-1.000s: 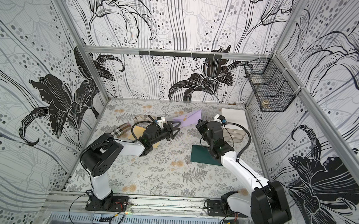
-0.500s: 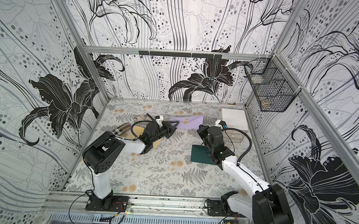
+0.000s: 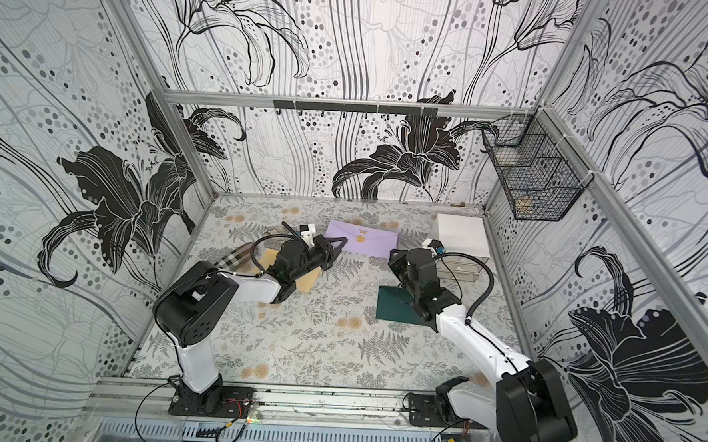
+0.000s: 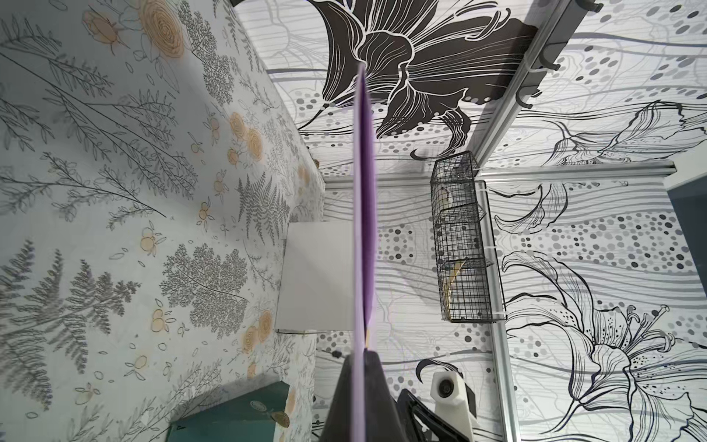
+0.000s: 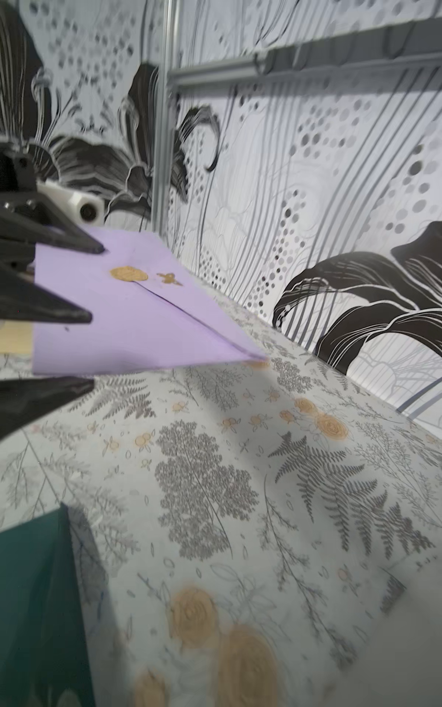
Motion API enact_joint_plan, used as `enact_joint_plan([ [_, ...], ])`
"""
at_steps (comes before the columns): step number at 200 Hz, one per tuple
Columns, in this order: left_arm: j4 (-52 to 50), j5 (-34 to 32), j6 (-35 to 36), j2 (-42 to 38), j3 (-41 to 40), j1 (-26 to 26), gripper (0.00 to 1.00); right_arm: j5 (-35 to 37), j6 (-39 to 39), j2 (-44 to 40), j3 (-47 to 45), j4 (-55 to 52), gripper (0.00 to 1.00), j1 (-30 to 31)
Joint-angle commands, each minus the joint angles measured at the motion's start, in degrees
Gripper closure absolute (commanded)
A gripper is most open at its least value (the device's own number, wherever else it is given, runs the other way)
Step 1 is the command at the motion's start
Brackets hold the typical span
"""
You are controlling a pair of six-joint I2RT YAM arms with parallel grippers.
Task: Open the envelope
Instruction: Pick up the envelope from the center of the board.
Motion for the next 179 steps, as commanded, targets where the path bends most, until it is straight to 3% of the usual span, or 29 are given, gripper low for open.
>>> enact_joint_plan([
  [1, -4.95, 11.55, 8.43, -0.57, 3.47, 5.12, 1.0, -3.3, -10.63, 2.51, 6.05, -11.57, 0.58, -1.11],
  [24, -24.12, 20.91, 21.3, -1.95, 8.21, 9.35, 1.0, -7.47, -19.3, 6.11, 10.64, -20.05, 0.53, -1.7],
  [46, -40.58, 21.32, 35.35, -5.63, 10.1, 11.61, 1.0, -13.2, -25.54, 8.7, 13.44, -22.21, 0.5, -2.93],
  [60, -46.89, 17.52, 42.26, -7.97, 10.42, 11.41, 1.0, -19.08, -28.19, 11.76, 17.27, -24.37, 0.48, -4.17],
  [104, -35.38, 23.17, 46.05, -11.34, 2.97, 11.09, 1.0, -30.28, -34.4, 19.07, 28.54, -30.71, 0.46, -4.77],
  [144, -16.52, 35.93, 36.09, -7.12, -0.88, 10.95, 1.0, -37.42, -36.53, 24.63, 31.83, -27.15, 0.41, -4.73],
  [179, 2.38, 40.98, 23.95, 0.01, -2.12, 11.02, 1.0, -44.03, -34.69, 31.27, 32.95, -21.19, 0.35, -4.78],
])
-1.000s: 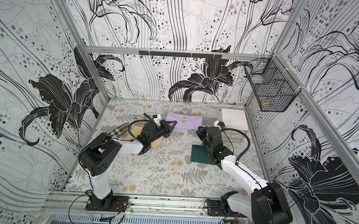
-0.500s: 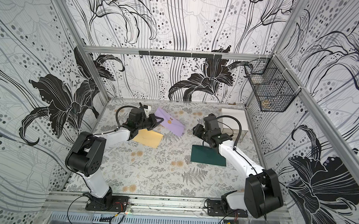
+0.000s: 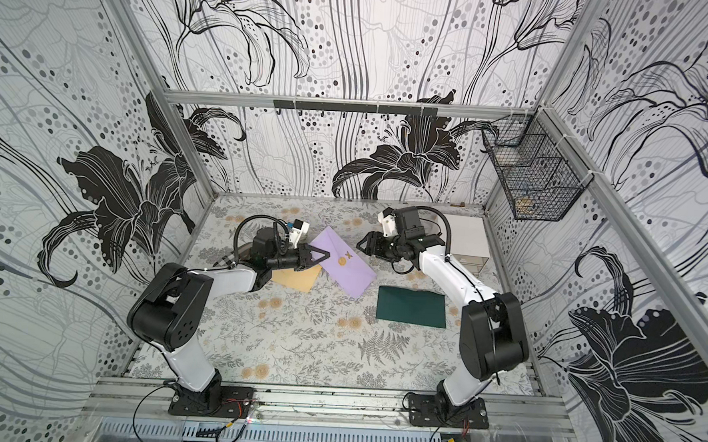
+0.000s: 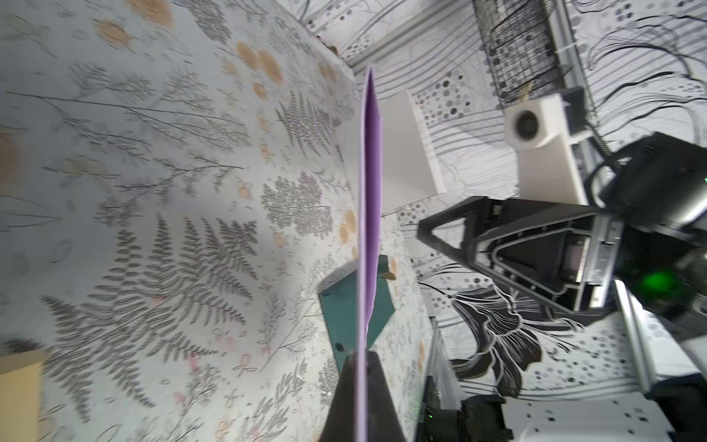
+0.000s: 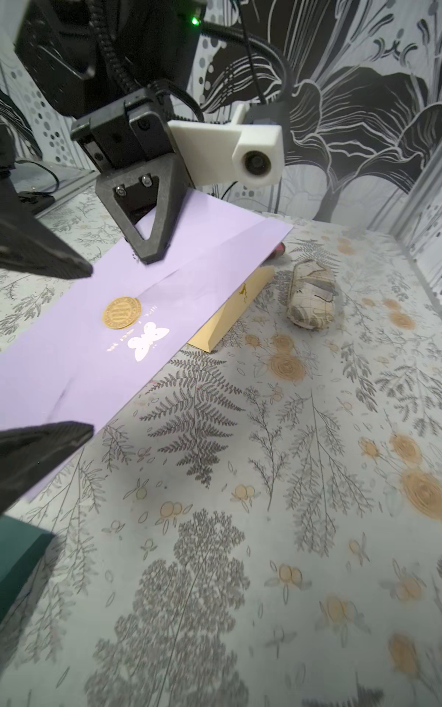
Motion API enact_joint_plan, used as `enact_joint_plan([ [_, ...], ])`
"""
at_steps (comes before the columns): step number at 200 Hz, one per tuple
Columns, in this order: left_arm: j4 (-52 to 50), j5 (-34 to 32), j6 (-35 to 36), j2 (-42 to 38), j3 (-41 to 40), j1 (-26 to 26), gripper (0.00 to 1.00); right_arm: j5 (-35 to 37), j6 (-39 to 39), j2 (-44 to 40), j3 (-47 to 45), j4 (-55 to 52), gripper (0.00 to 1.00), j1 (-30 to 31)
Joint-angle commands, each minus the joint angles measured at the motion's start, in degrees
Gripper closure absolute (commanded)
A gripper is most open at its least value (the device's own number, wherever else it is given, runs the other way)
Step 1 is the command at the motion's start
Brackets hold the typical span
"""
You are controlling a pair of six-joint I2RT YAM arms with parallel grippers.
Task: Open the envelope
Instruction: Pick up the envelope from the center of the board.
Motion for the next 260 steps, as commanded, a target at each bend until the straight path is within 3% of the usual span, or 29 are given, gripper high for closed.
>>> enact_joint_plan([
  [1, 18.52, 6.66, -9.07, 3.69, -0.87, 0.04, 1.0, -6.97, 0.05, 4.24, 1.21, 3.82, 0.34, -0.03],
  [22, 23.31, 7.56, -12.57, 5.44, -0.96, 0.29, 1.0, -9.42, 1.79, 5.85, 0.56, 6.79, 0.33, 0.14],
  [75, 23.68, 7.32, -12.95, 5.03, -1.35, 0.55, 1.0, -10.22, 2.78, 5.3, -1.69, 9.21, 0.33, 2.49],
  [148, 19.39, 5.96, -10.59, 5.04, -1.07, 0.57, 1.0, -10.03, 4.02, 1.32, -4.96, 11.14, 0.47, 2.52],
  [210, 13.71, 4.79, -6.98, 4.16, -0.62, 0.52, 1.0, -9.58, 3.15, -2.88, -5.69, 9.73, 0.52, 2.52],
  [260, 10.75, 4.11, -4.98, 3.16, -0.46, 0.52, 1.0, -10.37, 2.95, -2.57, -5.95, 9.18, 0.66, 2.47],
])
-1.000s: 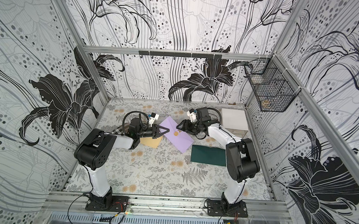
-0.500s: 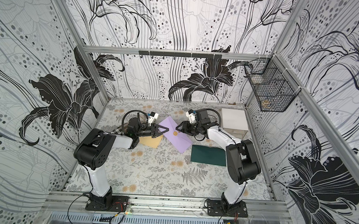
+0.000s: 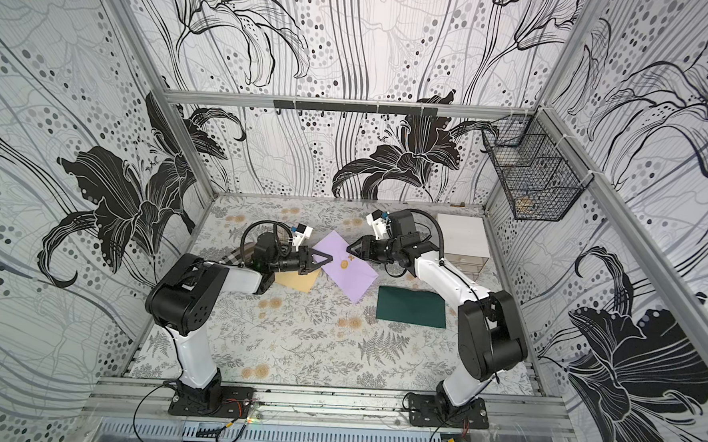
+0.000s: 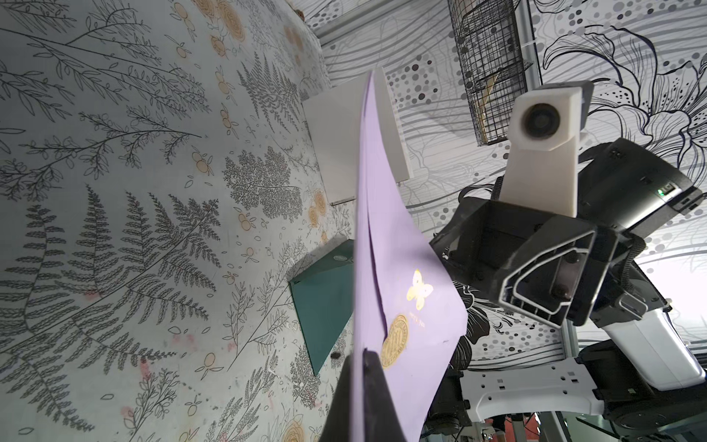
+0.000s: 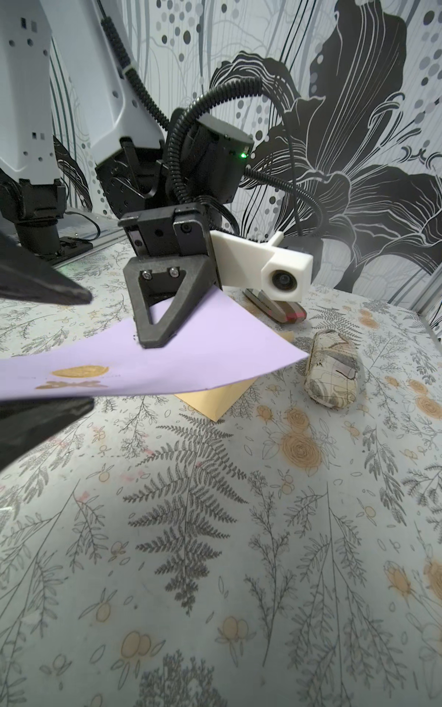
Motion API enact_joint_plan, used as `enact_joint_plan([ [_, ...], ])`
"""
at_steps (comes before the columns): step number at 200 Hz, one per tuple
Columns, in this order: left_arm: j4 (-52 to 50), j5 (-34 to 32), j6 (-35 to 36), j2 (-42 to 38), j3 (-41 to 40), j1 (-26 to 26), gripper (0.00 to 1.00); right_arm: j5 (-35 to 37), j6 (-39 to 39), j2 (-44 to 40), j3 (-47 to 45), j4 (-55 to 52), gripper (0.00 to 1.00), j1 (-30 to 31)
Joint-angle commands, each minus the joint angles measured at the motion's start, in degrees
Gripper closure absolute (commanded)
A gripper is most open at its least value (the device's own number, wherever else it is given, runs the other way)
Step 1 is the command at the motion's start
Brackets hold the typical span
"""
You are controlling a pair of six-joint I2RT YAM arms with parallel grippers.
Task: Open the envelope
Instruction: Pick up the envelope from the center of the board.
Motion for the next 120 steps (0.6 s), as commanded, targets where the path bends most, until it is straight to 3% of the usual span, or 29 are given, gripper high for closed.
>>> enact_joint_plan([
  [1, -0.54, -1.48, 2.51, -2.16, 0.57, -0.27, 1.0, -2.11, 0.08, -0.58, -0.99, -0.71, 0.67, 0.37],
  [88, -0.49, -2.39, 2.85, -3.01, -0.04, -0.27, 1.0, -1.62, 0.25, 1.34, -0.69, -1.49, 0.83, 0.42],
  [120, -2.11, -3.32, 4.36, -3.98, -0.3, -0.2, 0.99, -1.91, 0.44, 1.63, -0.36, -2.2, 0.84, 0.4],
])
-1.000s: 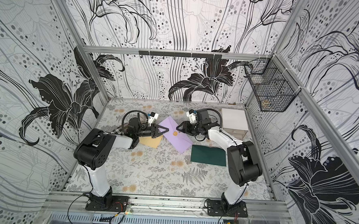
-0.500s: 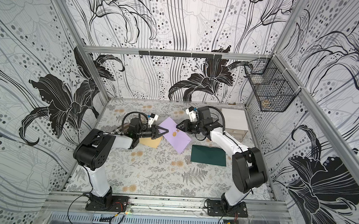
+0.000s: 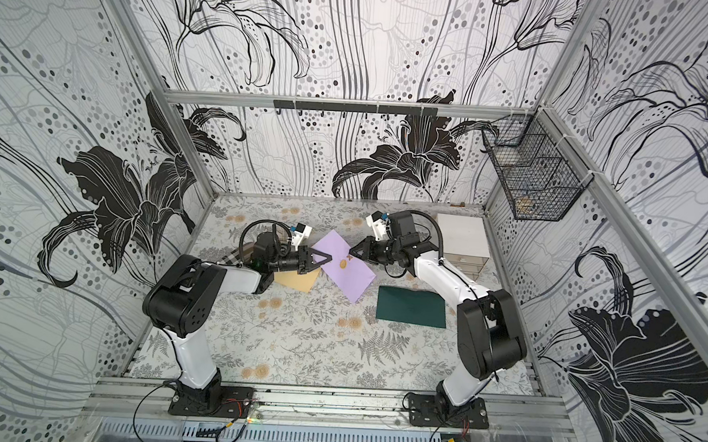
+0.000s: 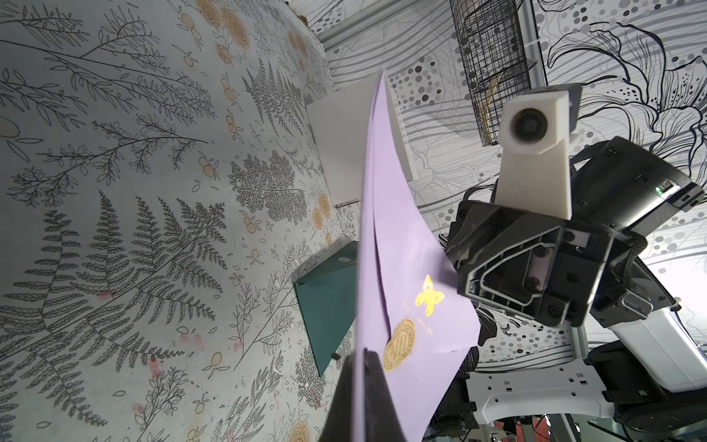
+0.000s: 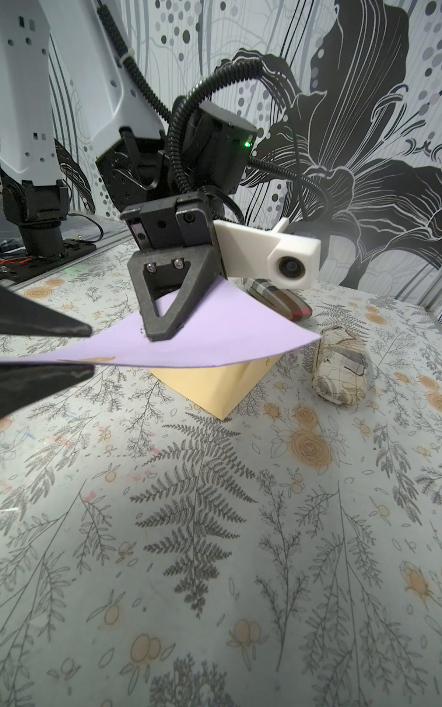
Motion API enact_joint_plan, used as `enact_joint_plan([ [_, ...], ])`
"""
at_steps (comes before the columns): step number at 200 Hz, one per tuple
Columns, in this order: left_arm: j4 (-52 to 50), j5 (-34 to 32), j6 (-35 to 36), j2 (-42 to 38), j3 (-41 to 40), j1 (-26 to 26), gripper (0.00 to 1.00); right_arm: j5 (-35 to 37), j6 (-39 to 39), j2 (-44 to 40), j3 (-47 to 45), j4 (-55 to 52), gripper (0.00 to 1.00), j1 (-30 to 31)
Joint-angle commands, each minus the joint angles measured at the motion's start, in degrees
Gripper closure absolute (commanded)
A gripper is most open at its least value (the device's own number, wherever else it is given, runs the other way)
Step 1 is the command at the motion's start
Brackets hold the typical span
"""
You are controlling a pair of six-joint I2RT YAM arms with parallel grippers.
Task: Open the envelope
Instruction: Pick up the envelope from the center of the board.
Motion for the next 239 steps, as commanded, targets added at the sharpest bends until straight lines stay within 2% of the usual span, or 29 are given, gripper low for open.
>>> enact_joint_plan([
  [1, 0.26, -2.0, 2.41, -2.54, -0.3, -0.21, 0.99, -1.66, 0.46, 0.86, -0.37, -1.55, 0.84, 0.4],
  [26, -0.17, -2.59, 2.83, -3.05, -0.49, -0.25, 0.99, -1.08, 0.18, 0.92, 0.14, -2.48, 0.89, 0.4],
  [45, -0.52, -3.05, 3.23, -3.46, -0.8, -0.25, 0.91, -0.31, 0.2, 0.86, -0.07, -2.6, 0.95, 0.4],
  [59, -1.59, -4.33, 4.04, -4.33, -1.29, -0.24, 0.78, 1.23, 0.15, 0.87, -0.21, -2.65, 1.0, 0.4],
  [83, -4.94, -7.63, 6.4, -6.89, -2.25, -0.25, 0.51, 6.44, 1.11, -0.54, -1.42, -1.97, 1.0, 0.4],
  [88, -5.94, -8.26, 7.04, -7.41, -2.39, -0.19, 0.41, 8.33, 1.56, -1.15, -1.88, -1.63, 1.0, 0.4],
  [96, -7.16, -8.99, 8.04, -8.21, -2.54, -0.21, 0.37, 12.03, 2.45, -2.25, -2.89, -0.72, 1.0, 0.4],
  [115, -7.55, -9.78, 8.76, -9.0, -2.99, -0.24, 0.33, 21.57, 6.84, -4.9, -5.6, 1.69, 1.0, 0.22],
  [134, -5.3, -8.74, 7.61, -7.94, -2.91, -0.23, 0.32, 27.2, 13.78, -7.22, -9.23, 8.57, 1.0, 0.13],
  [173, 4.06, -5.4, 1.8, -3.9, -3.25, -0.24, 0.3, 30.3, 28.22, -7.08, -16.3, 29.59, 1.0, 0.35],
  [239, 8.26, -3.51, -1.81, -1.26, -2.68, -0.24, 0.3, 36.14, 28.82, -6.52, -15.27, 35.98, 1.0, 5.54],
])
